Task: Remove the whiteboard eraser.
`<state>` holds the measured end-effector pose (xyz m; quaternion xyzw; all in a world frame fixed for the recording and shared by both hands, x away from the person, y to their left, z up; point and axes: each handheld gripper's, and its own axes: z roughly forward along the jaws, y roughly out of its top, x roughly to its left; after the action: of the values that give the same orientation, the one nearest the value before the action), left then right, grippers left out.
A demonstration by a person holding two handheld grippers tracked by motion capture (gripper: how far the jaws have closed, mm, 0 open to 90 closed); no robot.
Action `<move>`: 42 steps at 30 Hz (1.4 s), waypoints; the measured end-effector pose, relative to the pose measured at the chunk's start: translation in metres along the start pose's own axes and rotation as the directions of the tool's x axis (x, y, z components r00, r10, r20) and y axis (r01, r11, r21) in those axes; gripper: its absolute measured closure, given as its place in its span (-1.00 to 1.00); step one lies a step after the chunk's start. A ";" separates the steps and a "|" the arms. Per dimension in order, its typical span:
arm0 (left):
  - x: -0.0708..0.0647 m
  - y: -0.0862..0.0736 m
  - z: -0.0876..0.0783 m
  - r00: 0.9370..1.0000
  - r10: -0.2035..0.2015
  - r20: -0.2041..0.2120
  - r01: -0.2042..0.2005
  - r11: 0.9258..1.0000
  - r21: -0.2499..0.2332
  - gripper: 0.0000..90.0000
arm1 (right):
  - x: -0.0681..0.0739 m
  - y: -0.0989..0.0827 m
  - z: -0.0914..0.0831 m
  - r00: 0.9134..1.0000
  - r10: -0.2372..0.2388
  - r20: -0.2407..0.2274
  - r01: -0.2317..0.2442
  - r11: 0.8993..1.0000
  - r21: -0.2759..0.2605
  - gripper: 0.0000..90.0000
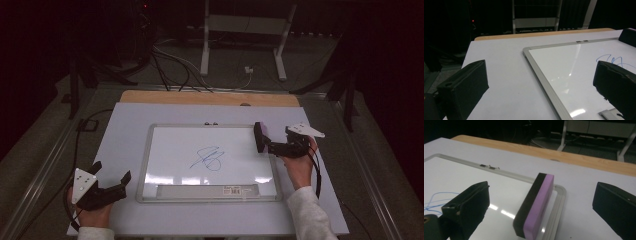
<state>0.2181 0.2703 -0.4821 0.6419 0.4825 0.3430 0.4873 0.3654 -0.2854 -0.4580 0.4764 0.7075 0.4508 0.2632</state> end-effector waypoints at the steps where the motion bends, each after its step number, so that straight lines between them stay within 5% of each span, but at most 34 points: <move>1: 0.000 0.000 0.000 1.000 0.001 0.000 -0.001 1.000 0.000 -0.99 | -0.001 0.000 0.002 1.000 0.004 0.001 -0.004 1.000 0.006 -0.97; 21: 0.000 0.000 0.000 1.000 0.003 0.002 -0.003 1.000 -0.001 -0.99 | -0.017 -0.005 0.029 0.996 0.090 0.026 -0.093 0.989 0.117 -0.84; 28: 0.000 0.000 0.000 1.000 0.004 0.001 -0.004 1.000 -0.001 -0.99 | -0.018 -0.009 0.035 0.992 0.103 0.068 -0.113 0.978 0.173 -0.50; 35: -0.001 0.000 0.000 1.000 0.004 0.001 -0.004 1.000 -0.001 -0.99 | -0.017 -0.009 0.038 0.988 0.157 0.004 -0.154 0.967 0.204 -0.11; 42: -0.001 0.000 0.000 1.000 0.003 0.003 -0.003 1.000 -0.002 -0.99 | -0.016 -0.009 0.040 0.980 0.196 -0.024 -0.187 0.958 0.216 -0.08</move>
<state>0.2180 0.2692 -0.4820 0.6427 0.4801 0.3433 0.4884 0.3999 -0.2857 -0.4854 0.5576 0.7080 0.4067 0.1496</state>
